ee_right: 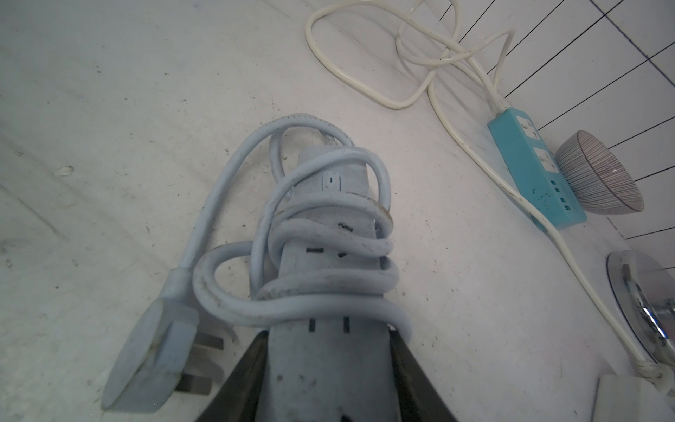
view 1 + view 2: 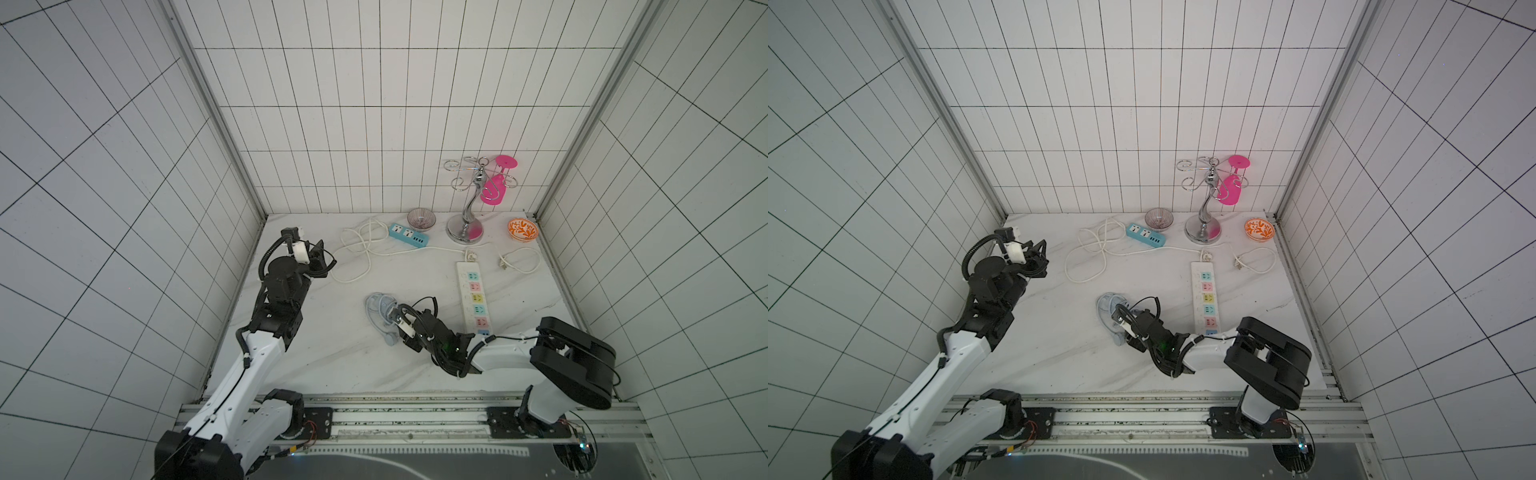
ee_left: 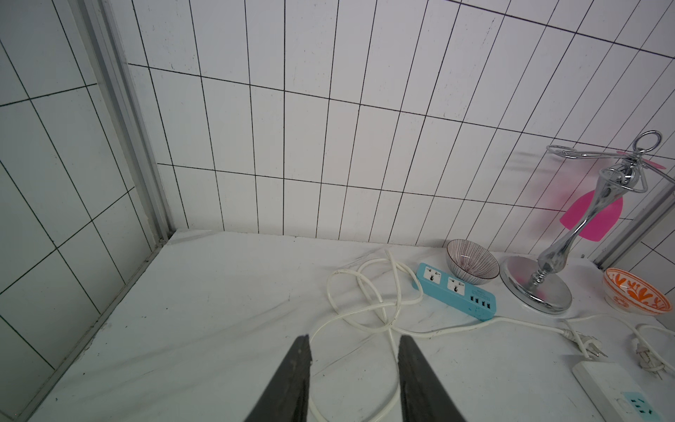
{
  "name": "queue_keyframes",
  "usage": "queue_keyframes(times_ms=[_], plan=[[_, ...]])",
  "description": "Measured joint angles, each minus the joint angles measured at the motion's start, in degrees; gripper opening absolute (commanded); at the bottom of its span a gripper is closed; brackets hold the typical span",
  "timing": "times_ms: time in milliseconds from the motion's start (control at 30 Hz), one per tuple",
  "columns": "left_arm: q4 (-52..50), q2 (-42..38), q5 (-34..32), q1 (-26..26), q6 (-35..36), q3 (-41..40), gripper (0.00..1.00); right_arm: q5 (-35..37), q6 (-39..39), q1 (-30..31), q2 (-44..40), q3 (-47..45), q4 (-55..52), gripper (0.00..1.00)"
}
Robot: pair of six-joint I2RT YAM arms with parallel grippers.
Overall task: Wrap the cord around the power strip
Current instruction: Place the power strip at the center of the board.
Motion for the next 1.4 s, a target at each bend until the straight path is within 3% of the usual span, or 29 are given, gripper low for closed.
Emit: queue_keyframes(times_ms=[533,867,1200,1267,1400], plan=[[-0.02,0.81,-0.31,0.0,0.11,0.0,0.41,-8.68,0.59,0.07,0.61,3.63,-10.21,0.62],[-0.02,1.57,-0.33,0.0,0.11,0.0,0.42,-10.32,0.85,0.07,-1.66,3.63,-17.59,0.67],[-0.2,1.77,-0.39,0.02,0.33,0.0,0.42,-9.9,1.01,-1.05,-20.06,3.63,-26.71,0.66],[-0.39,1.77,-0.44,0.04,0.44,0.0,0.42,-9.62,1.38,-4.13,-25.75,3.63,-26.88,0.67],[-1.18,1.66,-0.46,0.07,0.39,0.0,0.42,-9.68,3.39,-17.81,-36.44,3.52,-23.37,0.67]])
